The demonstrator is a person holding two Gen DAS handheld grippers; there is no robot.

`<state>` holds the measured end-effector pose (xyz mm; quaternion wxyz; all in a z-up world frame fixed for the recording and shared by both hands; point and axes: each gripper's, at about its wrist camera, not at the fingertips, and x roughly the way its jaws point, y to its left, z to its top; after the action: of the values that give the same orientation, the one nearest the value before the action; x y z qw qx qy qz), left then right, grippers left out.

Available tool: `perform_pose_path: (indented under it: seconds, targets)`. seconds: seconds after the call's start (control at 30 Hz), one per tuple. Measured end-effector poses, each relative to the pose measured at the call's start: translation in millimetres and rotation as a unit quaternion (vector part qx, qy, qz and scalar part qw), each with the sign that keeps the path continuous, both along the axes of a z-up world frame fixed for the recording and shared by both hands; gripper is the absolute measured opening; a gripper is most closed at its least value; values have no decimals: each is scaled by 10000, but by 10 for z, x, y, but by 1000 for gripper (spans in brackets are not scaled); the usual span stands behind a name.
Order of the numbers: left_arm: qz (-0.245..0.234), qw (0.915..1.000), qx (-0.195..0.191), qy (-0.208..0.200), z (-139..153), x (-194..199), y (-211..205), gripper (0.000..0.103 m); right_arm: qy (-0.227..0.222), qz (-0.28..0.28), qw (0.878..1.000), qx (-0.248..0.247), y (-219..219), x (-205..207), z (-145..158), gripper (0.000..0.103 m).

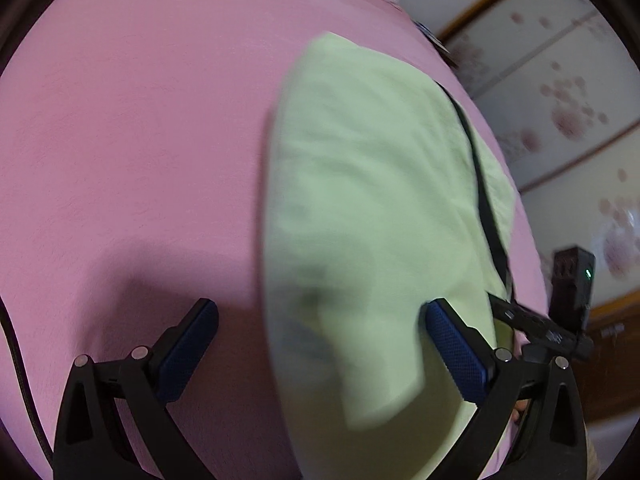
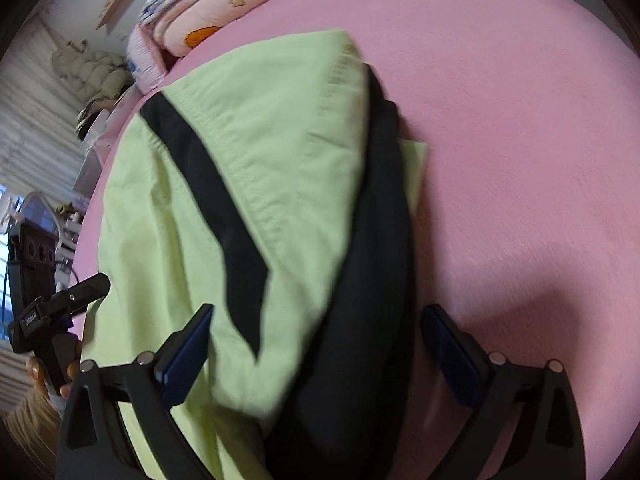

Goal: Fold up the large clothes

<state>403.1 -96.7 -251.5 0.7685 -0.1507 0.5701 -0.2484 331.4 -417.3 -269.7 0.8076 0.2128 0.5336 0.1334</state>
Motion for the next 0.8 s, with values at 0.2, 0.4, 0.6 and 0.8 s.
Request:
perform_pose_path:
  seconds: [0.2, 0.4, 0.6, 0.8]
  targets:
    - [-659, 9978, 107, -29, 13, -57, -244, 103, 173, -54, 9990, 411, -42, 63, -33, 66]
    - [-399, 9988, -60, 293, -101, -24, -271, 88, 232, -157, 9981, 551, -15, 70, -54, 56]
    - [-351, 9983, 453, -102, 188, -130, -472, 48, 162, -424, 9983, 355, 70, -64, 130, 26]
    - [-606, 9937, 732, -593, 743, -443, -520, 35, -50, -450, 9988, -211, 428, -392, 606, 15]
